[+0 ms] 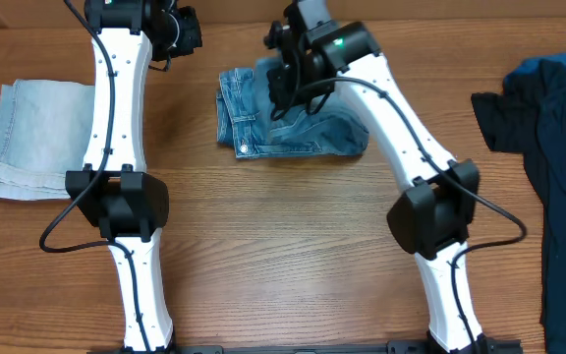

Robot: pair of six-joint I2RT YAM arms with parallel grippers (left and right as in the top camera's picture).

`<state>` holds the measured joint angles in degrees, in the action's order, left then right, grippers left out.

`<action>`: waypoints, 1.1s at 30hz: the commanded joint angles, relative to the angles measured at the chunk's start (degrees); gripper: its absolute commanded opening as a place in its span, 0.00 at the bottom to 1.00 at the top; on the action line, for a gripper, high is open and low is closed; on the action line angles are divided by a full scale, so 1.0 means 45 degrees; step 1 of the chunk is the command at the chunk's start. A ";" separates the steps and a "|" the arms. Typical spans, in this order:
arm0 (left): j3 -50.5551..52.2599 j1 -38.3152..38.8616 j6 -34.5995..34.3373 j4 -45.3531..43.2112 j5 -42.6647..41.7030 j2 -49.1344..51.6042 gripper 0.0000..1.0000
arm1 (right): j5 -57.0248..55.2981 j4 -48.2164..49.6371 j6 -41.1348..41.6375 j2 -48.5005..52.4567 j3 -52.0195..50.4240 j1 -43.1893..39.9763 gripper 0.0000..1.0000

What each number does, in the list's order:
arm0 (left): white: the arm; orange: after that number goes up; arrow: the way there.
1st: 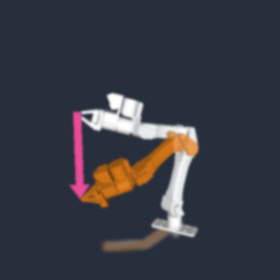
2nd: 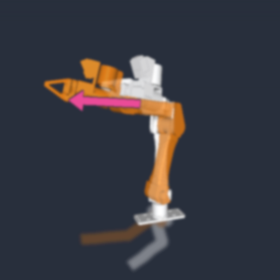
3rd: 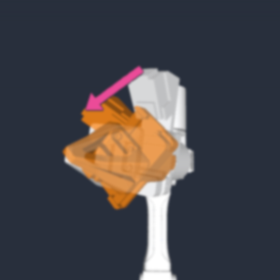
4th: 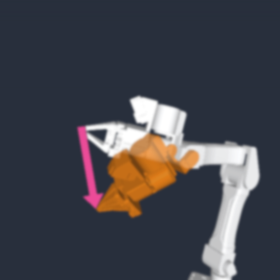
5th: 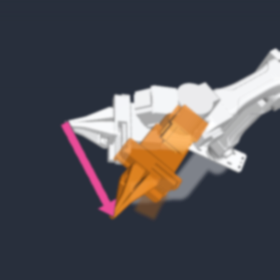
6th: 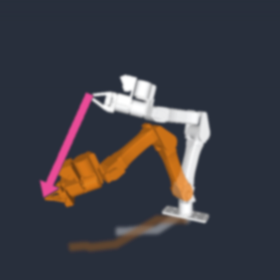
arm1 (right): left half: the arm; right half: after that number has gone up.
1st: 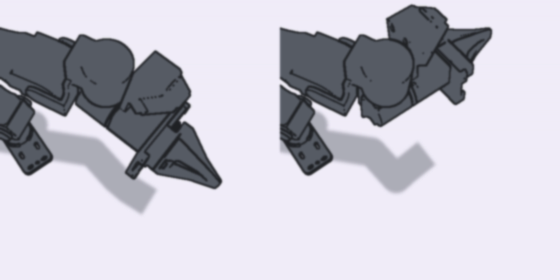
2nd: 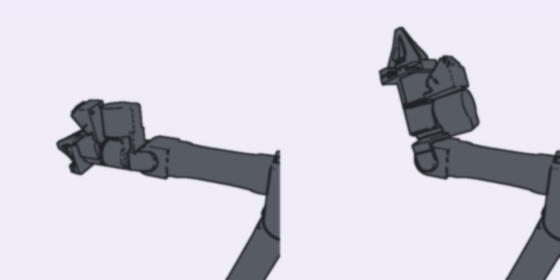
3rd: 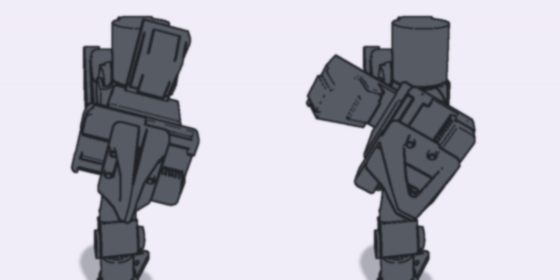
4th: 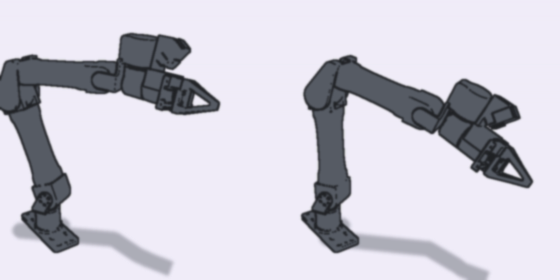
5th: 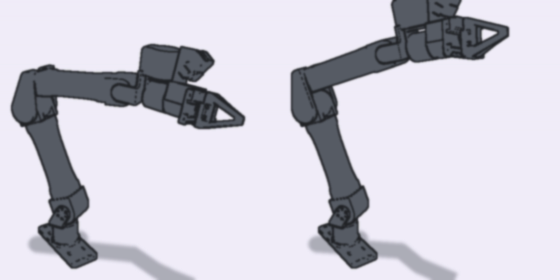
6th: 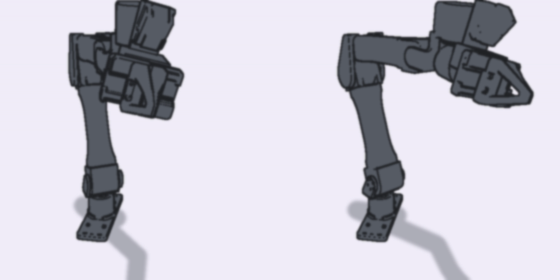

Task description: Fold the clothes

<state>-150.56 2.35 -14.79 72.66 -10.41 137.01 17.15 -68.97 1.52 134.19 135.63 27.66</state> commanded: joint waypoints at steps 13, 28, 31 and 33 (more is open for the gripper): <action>0.0000 -0.0117 0.0243 0.0418 0.0058 0.0097 0.05 | -0.0287 0.3424 0.0724 0.0767 0.0194 0.0928 0.80; 0.0044 0.1671 0.1865 0.1015 -0.1962 0.0136 0.04 | -0.0136 -0.1875 0.0631 -0.0194 0.1175 -0.2176 0.56; 0.0044 0.1996 0.1855 0.1064 -0.1355 0.0544 0.04 | -0.0131 -0.2132 0.0296 -0.0185 0.1122 -0.2127 0.40; 0.0058 0.2074 0.1817 0.1107 -0.1355 0.0753 0.04 | -0.0126 -0.2127 0.0287 -0.0185 0.1122 -0.1977 0.33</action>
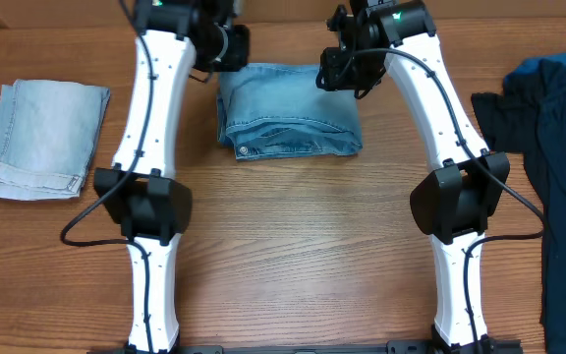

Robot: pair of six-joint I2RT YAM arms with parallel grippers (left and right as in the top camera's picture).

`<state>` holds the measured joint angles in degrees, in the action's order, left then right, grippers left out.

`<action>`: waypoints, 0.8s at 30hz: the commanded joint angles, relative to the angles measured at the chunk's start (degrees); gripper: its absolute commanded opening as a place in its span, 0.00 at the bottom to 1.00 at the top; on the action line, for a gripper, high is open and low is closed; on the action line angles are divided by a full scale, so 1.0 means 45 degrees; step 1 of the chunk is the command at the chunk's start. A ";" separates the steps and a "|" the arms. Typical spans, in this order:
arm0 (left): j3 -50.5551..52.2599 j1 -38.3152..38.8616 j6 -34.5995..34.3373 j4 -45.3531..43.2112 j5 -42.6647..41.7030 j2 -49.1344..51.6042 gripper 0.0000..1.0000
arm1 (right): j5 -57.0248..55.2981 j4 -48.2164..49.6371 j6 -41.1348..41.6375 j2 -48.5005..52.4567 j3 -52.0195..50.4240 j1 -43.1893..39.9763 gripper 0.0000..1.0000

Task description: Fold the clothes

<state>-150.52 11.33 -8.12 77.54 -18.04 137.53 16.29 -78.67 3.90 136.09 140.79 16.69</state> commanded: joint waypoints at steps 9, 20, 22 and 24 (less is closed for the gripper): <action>0.0087 0.0073 0.0335 0.0379 0.1005 0.1258 0.04 | 0.0214 0.0437 0.0301 -0.0495 -0.0763 0.1219 0.04; 0.0092 0.0073 0.0345 0.0437 0.1477 0.2453 0.04 | 0.2123 0.2715 0.0952 -0.0495 -0.4294 0.1588 0.04; 0.0092 0.0015 0.0340 0.0345 0.2463 0.3007 0.04 | 0.2118 0.2521 0.1729 -0.0495 -0.4843 0.1710 0.04; 0.0092 -0.0136 0.0335 0.0185 0.3026 0.3390 0.04 | 0.2113 0.2531 0.2288 -0.0495 -0.5425 0.1778 0.04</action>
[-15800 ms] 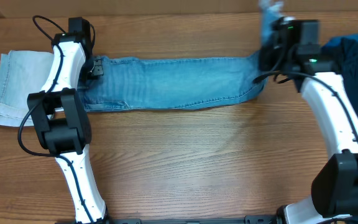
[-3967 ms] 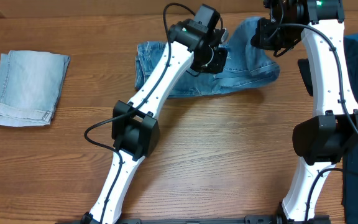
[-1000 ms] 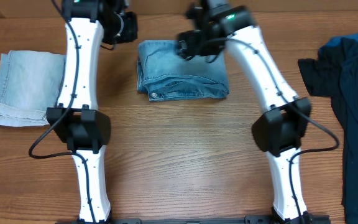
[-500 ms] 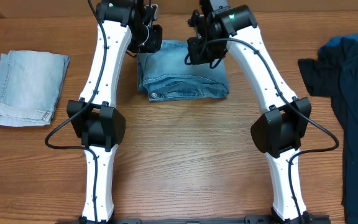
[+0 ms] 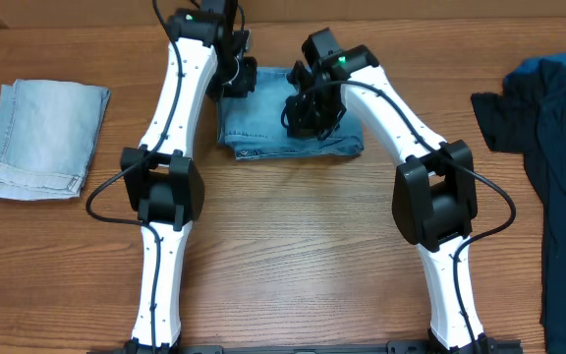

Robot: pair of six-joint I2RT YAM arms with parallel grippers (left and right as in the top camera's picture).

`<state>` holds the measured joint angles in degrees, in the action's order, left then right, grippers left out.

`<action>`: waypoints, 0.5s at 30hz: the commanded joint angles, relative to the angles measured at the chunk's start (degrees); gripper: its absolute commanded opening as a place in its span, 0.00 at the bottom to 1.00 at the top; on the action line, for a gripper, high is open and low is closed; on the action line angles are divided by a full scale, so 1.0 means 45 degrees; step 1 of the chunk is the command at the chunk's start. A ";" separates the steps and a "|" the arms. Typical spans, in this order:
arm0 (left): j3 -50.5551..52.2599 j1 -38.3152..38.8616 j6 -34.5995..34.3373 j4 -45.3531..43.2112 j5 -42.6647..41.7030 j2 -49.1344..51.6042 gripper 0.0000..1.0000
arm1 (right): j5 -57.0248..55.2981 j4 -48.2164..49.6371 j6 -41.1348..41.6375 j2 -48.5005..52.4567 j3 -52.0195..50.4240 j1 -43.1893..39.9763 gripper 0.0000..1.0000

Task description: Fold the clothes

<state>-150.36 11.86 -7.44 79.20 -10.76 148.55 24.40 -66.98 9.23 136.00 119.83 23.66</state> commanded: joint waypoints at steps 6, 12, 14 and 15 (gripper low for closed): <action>0.0058 -0.1209 0.0189 -0.1685 0.1501 0.1632 0.04 | 0.0267 0.1467 0.2773 -0.0476 -0.3453 0.0238 0.04; -0.0792 -0.1821 0.0189 -0.1928 0.0753 0.1472 0.04 | 0.0918 0.2249 0.2968 -0.0481 -0.4731 0.0228 0.04; -0.1486 -0.1768 0.0185 -0.1399 0.0457 0.1370 0.04 | 0.1044 0.2011 0.2968 -0.0486 -0.4600 0.0228 0.04; -0.2215 -0.1642 0.0189 -0.0855 0.0423 0.1273 0.04 | 0.1059 0.1564 0.2943 -0.0568 -0.4381 0.0228 0.04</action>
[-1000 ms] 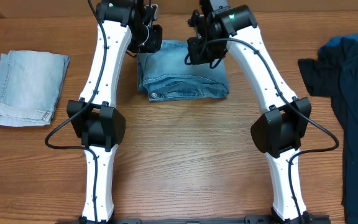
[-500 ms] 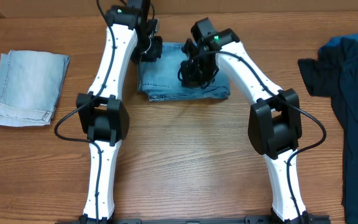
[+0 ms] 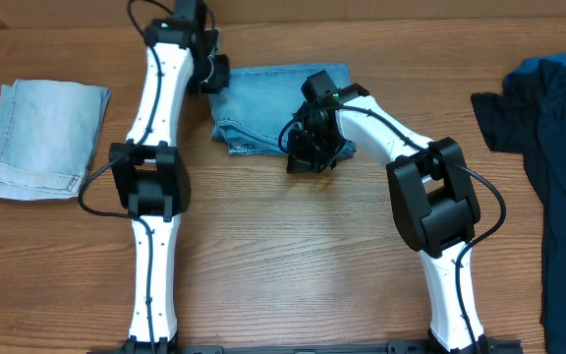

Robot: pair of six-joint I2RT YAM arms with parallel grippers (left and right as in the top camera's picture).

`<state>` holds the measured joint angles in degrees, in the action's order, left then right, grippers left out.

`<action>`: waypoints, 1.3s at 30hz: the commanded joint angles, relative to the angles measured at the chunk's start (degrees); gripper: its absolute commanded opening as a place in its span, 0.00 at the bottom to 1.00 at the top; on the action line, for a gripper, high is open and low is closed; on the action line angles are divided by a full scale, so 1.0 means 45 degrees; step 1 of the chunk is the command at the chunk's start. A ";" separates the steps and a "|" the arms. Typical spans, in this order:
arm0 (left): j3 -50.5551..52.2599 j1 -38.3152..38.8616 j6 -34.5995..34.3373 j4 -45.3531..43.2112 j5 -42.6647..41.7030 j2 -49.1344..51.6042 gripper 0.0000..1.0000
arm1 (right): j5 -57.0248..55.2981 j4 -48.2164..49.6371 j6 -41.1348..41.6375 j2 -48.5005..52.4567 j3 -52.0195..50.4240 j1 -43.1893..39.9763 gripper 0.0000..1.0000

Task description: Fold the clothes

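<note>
A folded blue denim garment (image 3: 268, 103) lies at the back middle of the wooden table (image 3: 283, 256), its lower edge slightly skewed. My left gripper (image 3: 207, 75) is at its upper left corner. At the garment's lower right edge sits my right gripper (image 3: 311, 152), covering that corner. From overhead, the fingers of both are hidden under the wrists, so neither open nor shut can be read.
A folded light-blue garment (image 3: 42, 138) lies at the far left. A heap of dark navy and blue clothes (image 3: 548, 147) spreads along the right edge. Both arm bases stand at the front of the table.
My right gripper has moved from over the denim's right middle down to its lower right edge. The left gripper shifted slightly left at the upper left corner. The denim now sits a little left and skewed.
At first the denim was rumpled under my right gripper, with the left gripper off to the upper left. Then it lay flat and folded, a gripper at each top corner. Later the right gripper was over its right half, and now it is at the lower right edge.
</note>
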<state>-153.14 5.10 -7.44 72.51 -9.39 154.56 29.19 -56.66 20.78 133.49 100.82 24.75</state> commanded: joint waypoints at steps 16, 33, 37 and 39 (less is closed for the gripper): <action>-0.2297 0.0214 0.0238 0.1190 0.0228 -0.0136 0.08 | -0.0063 0.5081 -0.0291 -0.1467 0.0340 0.0505 0.04; -0.0777 0.0243 0.0233 -0.0500 0.0223 -0.0039 0.09 | -0.0078 0.7397 -0.0175 0.1311 0.0330 0.2361 0.04; 0.0534 0.0321 -0.0024 -0.2229 0.0175 -0.0034 0.09 | 0.0097 0.7004 -0.0180 0.1511 0.0330 0.2438 0.04; 0.1467 0.0403 -0.0063 -0.3036 0.0199 -0.0034 0.09 | 0.0102 0.6999 -0.0180 0.1511 0.0330 0.2438 0.04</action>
<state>-152.48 6.00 -7.31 62.15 -8.73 154.63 29.63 -24.47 19.49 137.43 102.65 34.24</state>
